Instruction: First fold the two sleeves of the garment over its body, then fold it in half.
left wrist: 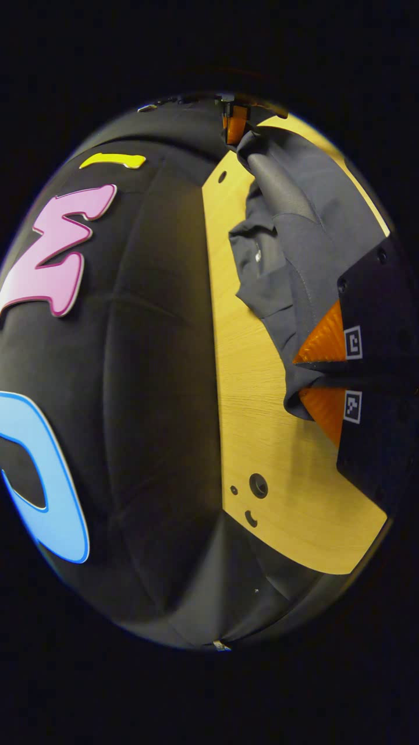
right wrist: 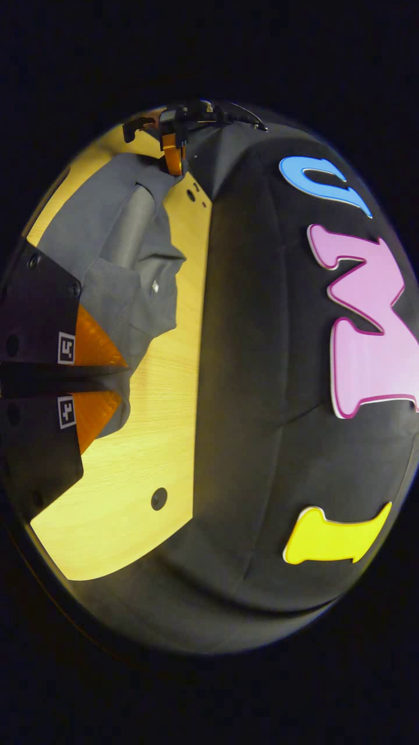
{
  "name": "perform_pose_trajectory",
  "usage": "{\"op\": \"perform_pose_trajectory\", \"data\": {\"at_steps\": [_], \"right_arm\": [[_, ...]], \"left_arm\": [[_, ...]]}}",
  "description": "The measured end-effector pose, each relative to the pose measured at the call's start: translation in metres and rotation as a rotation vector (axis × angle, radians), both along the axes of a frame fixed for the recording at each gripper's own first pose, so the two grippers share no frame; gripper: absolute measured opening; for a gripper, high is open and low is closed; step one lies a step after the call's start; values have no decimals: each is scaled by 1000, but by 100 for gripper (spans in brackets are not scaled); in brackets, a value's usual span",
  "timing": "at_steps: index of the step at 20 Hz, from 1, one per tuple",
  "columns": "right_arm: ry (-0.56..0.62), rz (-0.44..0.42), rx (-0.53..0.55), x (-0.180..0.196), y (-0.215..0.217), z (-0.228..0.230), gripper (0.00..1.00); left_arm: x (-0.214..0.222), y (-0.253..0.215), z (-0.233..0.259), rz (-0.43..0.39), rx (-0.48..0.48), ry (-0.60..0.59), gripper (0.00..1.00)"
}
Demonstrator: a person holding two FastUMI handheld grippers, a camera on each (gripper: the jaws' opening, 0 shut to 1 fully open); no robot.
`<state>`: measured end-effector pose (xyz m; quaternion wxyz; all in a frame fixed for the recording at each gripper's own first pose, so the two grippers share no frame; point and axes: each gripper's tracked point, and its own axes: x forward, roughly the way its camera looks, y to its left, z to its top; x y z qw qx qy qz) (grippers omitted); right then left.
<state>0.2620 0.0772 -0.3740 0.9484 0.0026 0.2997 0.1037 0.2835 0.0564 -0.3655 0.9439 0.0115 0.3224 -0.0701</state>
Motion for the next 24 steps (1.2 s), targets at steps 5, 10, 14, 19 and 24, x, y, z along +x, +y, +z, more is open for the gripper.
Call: {"op": "perform_pose_trajectory", "data": {"at_steps": [5, 10, 14, 19, 24], "right_arm": [[92, -19, 3, 4, 3, -49, 5], [159, -16, -10, 1, 5, -79, 5], [209, -29, 6, -2, 6, -89, 11], [212, -89, 4, -6, -9, -80, 58], [167, -76, 6, -15, -8, -54, 94]], "left_arm": [[5, -1, -39, 15, 28, 57, 5], [5, -5, -61, 4, 75, 103, 5], [6, -7, -68, 4, 90, 122, 9], [2, -2, -54, 27, 76, 95, 48], [-7, -8, -34, 2, 29, 69, 94]]}}
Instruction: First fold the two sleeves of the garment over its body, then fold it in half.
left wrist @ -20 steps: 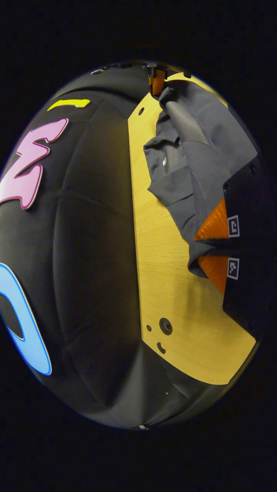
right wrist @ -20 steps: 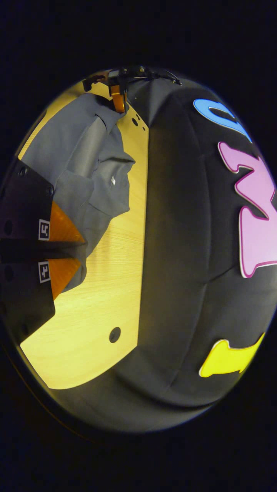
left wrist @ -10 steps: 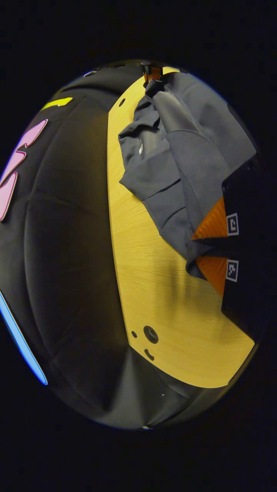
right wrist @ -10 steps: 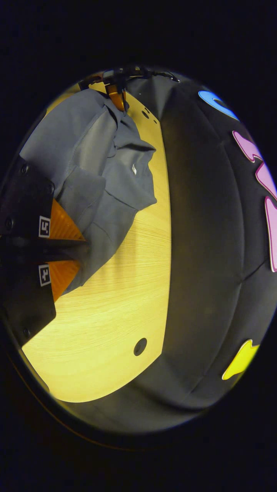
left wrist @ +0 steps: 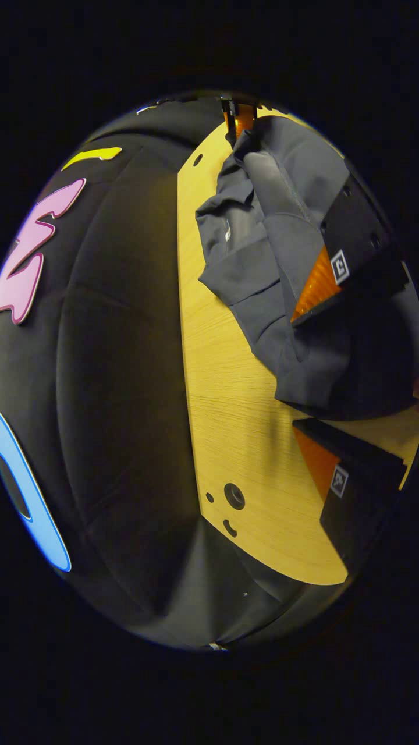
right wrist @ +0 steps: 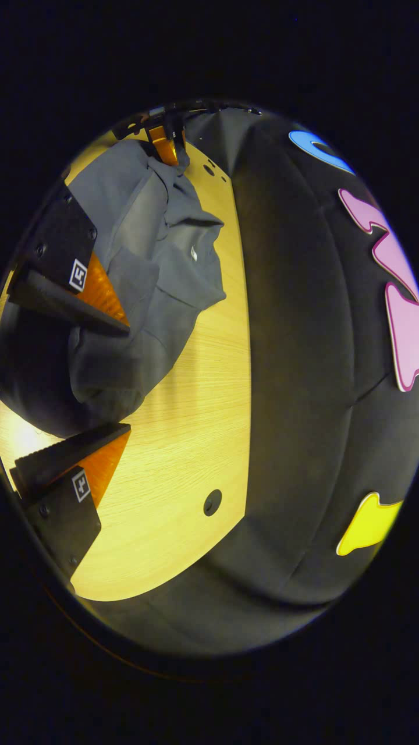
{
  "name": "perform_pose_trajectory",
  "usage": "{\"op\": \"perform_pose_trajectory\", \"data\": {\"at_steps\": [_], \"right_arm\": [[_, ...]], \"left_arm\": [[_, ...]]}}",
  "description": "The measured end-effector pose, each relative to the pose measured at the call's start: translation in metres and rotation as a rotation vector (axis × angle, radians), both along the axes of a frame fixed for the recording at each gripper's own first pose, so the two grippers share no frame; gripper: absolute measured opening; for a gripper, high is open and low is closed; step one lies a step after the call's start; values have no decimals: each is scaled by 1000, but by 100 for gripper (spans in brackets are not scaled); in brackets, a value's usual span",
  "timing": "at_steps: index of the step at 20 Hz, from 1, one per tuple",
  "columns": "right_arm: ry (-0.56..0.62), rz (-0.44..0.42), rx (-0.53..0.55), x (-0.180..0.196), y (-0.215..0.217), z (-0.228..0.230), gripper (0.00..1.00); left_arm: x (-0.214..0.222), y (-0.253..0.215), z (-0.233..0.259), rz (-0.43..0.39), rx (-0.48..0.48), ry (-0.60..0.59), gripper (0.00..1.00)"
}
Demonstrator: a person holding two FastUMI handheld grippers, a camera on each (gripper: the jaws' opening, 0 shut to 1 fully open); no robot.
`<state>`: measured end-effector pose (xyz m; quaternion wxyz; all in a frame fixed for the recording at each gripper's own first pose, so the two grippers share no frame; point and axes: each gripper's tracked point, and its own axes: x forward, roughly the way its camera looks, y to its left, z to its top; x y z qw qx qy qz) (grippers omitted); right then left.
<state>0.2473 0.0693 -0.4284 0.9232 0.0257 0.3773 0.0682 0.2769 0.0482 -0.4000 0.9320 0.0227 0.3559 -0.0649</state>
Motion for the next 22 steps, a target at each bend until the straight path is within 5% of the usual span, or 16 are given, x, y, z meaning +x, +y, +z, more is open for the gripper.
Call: {"op": "perform_pose_trajectory", "data": {"at_steps": [8, 16, 22], "right_arm": [[-111, 10, 28, -26, 11, 77, 98], [-264, 56, 51, -99, 13, 177, 98], [-390, 126, 59, -151, 4, 231, 97]], "left_arm": [[-31, -9, 63, -45, -16, -101, 98], [-101, -23, 191, -38, -99, -325, 98], [-170, -22, 240, -14, -55, -408, 97]]}}
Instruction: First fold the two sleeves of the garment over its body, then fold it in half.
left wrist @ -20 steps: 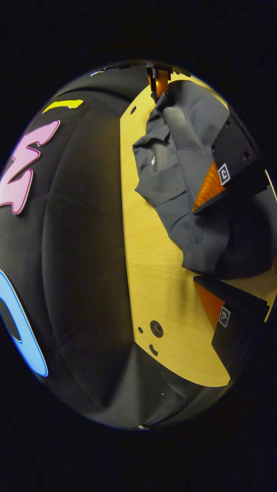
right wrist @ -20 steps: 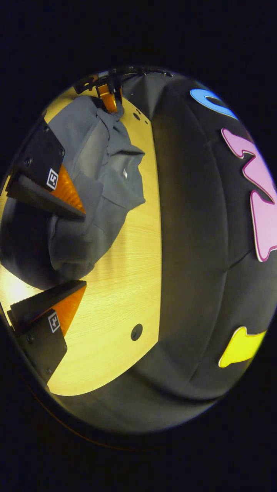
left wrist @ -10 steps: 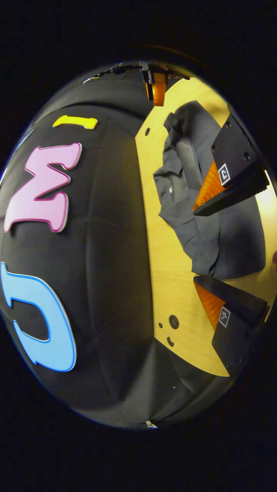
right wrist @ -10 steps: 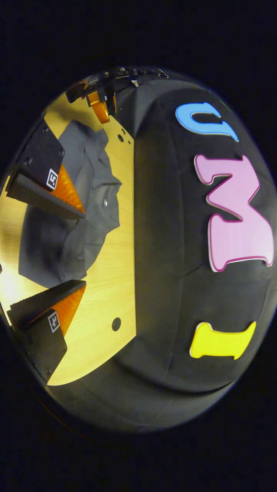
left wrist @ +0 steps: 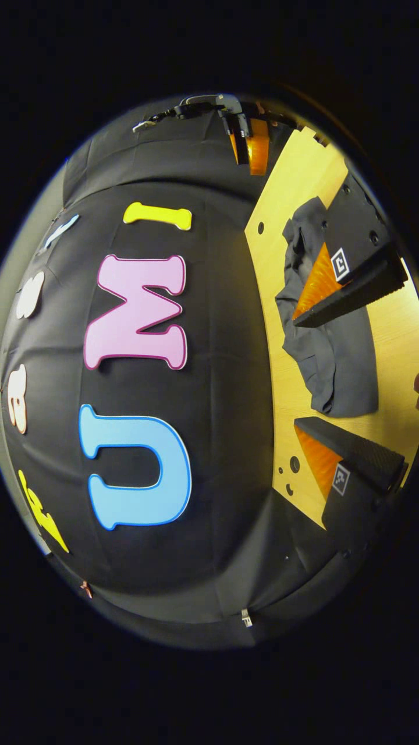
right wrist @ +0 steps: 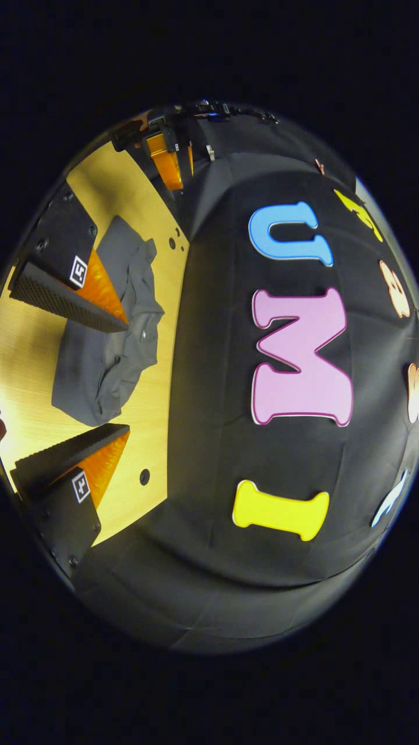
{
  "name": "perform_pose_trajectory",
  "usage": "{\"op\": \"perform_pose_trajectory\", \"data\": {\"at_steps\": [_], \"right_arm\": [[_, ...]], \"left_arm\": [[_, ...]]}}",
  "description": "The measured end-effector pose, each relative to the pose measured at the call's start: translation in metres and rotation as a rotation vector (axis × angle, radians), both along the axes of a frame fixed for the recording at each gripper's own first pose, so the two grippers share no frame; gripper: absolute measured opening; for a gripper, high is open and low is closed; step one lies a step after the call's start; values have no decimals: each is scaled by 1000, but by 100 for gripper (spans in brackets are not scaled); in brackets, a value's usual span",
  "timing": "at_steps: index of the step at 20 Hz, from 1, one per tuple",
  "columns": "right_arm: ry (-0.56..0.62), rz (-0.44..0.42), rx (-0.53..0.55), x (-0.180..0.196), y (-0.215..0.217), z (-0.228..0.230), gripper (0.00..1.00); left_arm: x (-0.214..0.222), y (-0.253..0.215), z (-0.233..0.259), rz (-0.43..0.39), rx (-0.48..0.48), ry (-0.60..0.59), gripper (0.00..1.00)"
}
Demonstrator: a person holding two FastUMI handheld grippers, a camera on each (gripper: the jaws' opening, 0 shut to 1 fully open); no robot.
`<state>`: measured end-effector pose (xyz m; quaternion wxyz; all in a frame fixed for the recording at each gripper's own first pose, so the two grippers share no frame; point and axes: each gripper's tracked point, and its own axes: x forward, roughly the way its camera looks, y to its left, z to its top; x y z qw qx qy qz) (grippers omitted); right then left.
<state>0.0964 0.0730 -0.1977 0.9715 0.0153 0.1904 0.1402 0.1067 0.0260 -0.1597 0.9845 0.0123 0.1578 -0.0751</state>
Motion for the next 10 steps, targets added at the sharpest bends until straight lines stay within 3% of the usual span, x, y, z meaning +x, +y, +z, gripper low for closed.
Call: {"op": "perform_pose_trajectory", "data": {"at_steps": [8, 10], "right_arm": [[-89, 105, 4, -41, -18, 15, 97], [-88, 118, -12, -50, -23, 10, 97]], "left_arm": [[-63, 2, 27, 194, 12, -23, 98], [-76, -3, 32, 206, 11, -24, 98]]}}
